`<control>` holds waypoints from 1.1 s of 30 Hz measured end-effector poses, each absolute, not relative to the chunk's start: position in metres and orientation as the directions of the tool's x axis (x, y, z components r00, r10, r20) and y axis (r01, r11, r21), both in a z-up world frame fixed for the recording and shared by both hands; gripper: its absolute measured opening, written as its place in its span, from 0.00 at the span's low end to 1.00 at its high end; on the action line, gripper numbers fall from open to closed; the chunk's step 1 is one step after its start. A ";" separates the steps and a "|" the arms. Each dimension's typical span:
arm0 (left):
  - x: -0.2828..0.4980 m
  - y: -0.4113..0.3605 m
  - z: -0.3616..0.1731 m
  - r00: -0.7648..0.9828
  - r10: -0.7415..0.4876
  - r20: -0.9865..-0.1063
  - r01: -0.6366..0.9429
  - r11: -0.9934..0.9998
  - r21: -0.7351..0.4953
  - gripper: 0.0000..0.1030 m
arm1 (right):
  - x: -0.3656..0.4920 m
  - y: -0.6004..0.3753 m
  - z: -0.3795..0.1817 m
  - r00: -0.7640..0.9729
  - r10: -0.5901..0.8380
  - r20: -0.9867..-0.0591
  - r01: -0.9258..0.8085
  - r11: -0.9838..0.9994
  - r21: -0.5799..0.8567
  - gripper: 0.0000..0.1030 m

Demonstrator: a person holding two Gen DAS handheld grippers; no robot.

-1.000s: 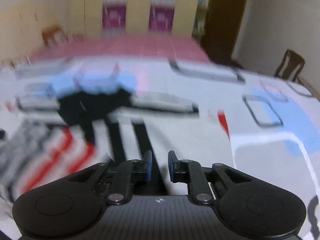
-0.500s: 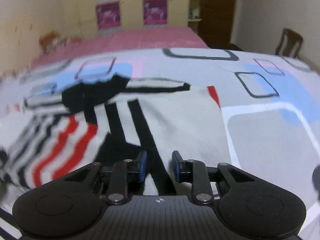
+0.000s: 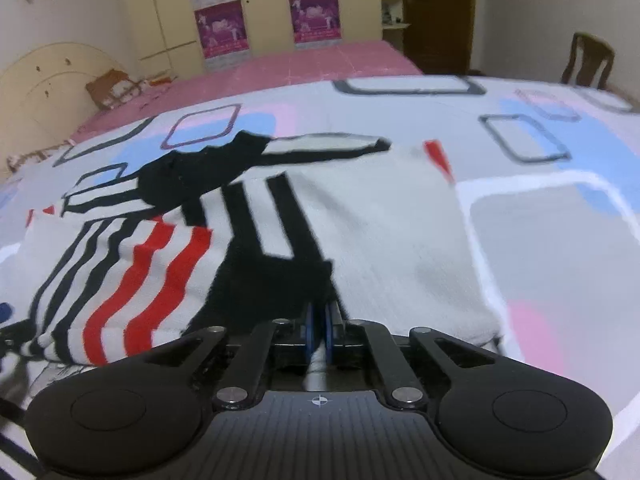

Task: Fold small clothes
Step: 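Lift the folded side with the right gripper and lay it over the body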

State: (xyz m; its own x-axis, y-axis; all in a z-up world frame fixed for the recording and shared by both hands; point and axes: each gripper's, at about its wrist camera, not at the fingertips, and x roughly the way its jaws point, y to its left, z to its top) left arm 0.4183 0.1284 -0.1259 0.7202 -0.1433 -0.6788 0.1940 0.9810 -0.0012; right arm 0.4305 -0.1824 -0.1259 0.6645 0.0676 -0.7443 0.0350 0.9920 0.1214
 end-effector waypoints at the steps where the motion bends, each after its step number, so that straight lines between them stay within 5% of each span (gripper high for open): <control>1: 0.414 0.130 -0.121 0.738 -0.155 -0.657 0.200 0.980 -0.007 0.61 | 0.425 -0.181 -0.117 0.701 0.017 -0.713 0.054 0.996 0.077 0.04; 3: 0.411 0.132 -0.121 0.730 -0.180 -0.659 0.203 0.978 -0.043 0.61 | 0.416 -0.177 -0.103 0.757 0.042 -0.652 0.003 0.998 0.068 0.03; 7: 0.412 0.125 -0.137 0.711 -0.152 -0.687 0.219 0.976 0.010 0.64 | 0.425 -0.159 -0.133 0.636 0.095 -0.766 -0.097 0.994 0.043 0.03; 13: 0.401 0.132 -0.123 0.720 -0.161 -0.675 0.204 0.979 -0.016 0.62 | 0.410 -0.166 -0.114 0.696 0.092 -0.712 -0.061 0.996 0.069 0.04; 15: 0.391 0.134 -0.120 0.732 -0.155 -0.663 0.205 0.979 -0.002 0.73 | 0.404 -0.171 -0.111 0.703 0.095 -0.705 -0.052 0.995 0.082 0.04; 16: 0.386 0.133 -0.119 0.739 -0.140 -0.659 0.200 0.980 0.016 0.81 | 0.399 -0.174 -0.110 0.704 0.097 -0.704 -0.047 0.995 0.089 0.10; 17: 0.380 0.133 -0.119 0.746 -0.113 -0.656 0.185 0.982 0.041 0.94 | 0.394 -0.177 -0.108 0.703 0.095 -0.705 -0.042 0.995 0.092 0.41; 18: 0.376 0.133 -0.119 0.749 -0.098 -0.655 0.178 0.982 0.058 0.96 | 0.389 -0.179 -0.107 0.709 0.078 -0.701 -0.030 0.996 0.081 0.73; 33: 0.289 0.121 -0.112 0.719 -0.002 -0.695 0.112 0.987 0.113 0.89 | 0.318 -0.219 -0.093 0.711 0.208 -0.672 -0.119 0.977 0.176 0.59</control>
